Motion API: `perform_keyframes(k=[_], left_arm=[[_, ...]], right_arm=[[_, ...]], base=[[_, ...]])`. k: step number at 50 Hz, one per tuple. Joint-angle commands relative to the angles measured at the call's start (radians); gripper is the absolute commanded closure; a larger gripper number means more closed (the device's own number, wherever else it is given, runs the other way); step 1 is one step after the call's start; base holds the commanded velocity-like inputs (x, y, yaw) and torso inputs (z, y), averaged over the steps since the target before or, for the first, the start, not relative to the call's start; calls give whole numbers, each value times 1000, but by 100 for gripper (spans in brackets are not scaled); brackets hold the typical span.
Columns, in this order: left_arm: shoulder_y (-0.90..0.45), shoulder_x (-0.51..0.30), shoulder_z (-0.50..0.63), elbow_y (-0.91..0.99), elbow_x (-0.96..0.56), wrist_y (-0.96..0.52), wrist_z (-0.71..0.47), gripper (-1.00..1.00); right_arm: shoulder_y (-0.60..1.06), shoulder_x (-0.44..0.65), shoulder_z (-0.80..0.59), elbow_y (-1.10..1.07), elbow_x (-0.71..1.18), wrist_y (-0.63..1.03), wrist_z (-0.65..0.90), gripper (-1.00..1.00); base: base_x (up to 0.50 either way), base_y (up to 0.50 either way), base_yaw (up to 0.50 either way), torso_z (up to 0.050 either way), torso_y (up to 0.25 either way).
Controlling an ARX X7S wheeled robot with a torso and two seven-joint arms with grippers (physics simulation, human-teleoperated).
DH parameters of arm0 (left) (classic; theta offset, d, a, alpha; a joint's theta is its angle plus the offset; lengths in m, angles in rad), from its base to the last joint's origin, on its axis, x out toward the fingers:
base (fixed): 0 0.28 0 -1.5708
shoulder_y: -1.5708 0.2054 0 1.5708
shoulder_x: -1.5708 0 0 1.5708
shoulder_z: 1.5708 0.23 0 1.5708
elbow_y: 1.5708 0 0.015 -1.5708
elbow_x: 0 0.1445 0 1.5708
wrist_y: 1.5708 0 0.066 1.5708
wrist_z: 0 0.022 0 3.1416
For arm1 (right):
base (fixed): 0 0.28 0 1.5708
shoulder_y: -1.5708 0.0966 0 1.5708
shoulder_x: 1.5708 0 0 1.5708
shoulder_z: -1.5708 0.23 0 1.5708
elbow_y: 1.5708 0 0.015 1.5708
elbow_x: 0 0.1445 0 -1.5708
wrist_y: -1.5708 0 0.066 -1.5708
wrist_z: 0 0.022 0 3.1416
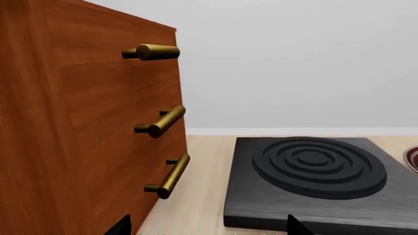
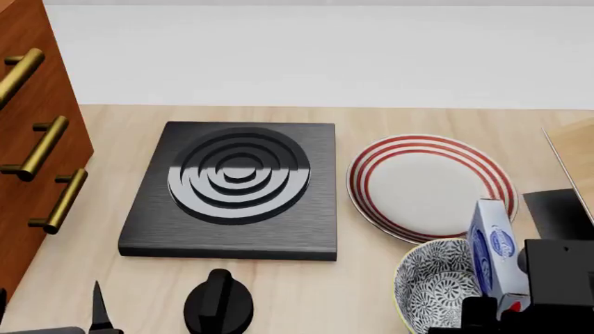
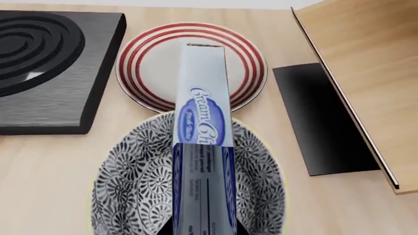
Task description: Pick up the cream cheese and put it in the bowl.
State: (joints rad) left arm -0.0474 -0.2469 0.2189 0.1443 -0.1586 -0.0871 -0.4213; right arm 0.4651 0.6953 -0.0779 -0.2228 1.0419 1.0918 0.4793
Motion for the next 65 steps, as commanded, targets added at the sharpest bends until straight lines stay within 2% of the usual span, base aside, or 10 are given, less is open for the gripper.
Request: perform_keyframes(k=[1,3,14,31,52,65], left_arm=[[4,-1,5,-28,-7,39,24,-100],[6,7,8,-51,27,77,1,-100],[2,-1,8,-47,-2,57,12,-100],[1,-6,14,-48,-5,60,3,-100],[-17,-10,12,-47,-14,55,-10,-100],[-21,-13,13,-69,-21,63,-12,-100]], right_arm=[[47,-13,24,-27,32,114,86,100],[54,-15,16,-34,44,141,105,100],[97,-39,24,-10,114,224,160,100],[123,-45,15,24,141,258,191,100],[202,-84,16,83,291,407,352,100],[215,-81,-48,129,253,370,331,100]], base=[[0,0,0,0,0],[0,0,0,8,0],[0,0,0,0,0],[0,0,0,0,1],[0,0,0,0,0],[0,0,0,0,1]])
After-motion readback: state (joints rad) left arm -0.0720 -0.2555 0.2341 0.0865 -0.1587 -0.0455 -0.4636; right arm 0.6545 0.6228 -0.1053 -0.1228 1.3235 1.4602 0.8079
